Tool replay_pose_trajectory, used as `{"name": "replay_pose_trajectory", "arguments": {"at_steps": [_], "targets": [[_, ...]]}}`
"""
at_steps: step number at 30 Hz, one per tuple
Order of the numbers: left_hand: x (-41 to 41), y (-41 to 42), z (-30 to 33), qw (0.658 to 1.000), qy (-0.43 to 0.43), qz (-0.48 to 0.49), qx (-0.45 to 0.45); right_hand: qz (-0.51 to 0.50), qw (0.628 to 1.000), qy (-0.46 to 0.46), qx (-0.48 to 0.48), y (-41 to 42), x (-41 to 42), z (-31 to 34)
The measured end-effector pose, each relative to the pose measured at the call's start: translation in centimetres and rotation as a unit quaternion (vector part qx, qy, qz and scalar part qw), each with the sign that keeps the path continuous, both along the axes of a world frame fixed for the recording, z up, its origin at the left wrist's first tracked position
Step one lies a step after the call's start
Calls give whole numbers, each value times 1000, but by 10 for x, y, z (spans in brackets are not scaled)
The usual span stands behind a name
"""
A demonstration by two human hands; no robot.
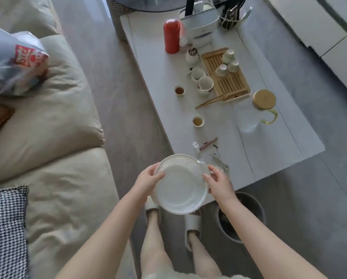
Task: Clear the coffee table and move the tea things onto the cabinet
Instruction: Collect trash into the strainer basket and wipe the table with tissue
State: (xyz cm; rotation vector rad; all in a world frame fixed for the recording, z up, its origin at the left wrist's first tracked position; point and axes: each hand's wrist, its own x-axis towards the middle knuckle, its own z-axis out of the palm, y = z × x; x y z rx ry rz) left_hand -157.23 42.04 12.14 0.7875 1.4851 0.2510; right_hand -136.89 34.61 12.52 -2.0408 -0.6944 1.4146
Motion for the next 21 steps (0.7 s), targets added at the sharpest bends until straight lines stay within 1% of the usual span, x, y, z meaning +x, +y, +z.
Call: {"name": "replay_pose_trajectory", "arguments": {"at_steps": [4, 7, 9, 12, 16, 17, 21], "targets": [[-5, 30, -28, 995, 13, -94, -2, -27, 1000, -1, -12, 21, -8, -30], [-12, 57, -39, 989, -14, -147, -6, -83, 996, -17, -12, 42, -18, -53], [-18, 76, -49, 985, -33, -169, -25, -121, 992, -30, -9, 57, -25, -70], [-26, 97, -69, 987, -29, -158, -32, -148, 988, -41, 2, 78, -33, -92], [-33, 116, -100, 992, 19, -122, -1, -184, 983, -21, -11, 97, -32, -120], [-34, 118, -105, 993, 29, -118, 2, -184, 982, -34, -19, 100, -29, -127], [-30, 125, -121, 993, 59, -102, 13, -102, 985, -126, -65, 112, -6, -161]]}}
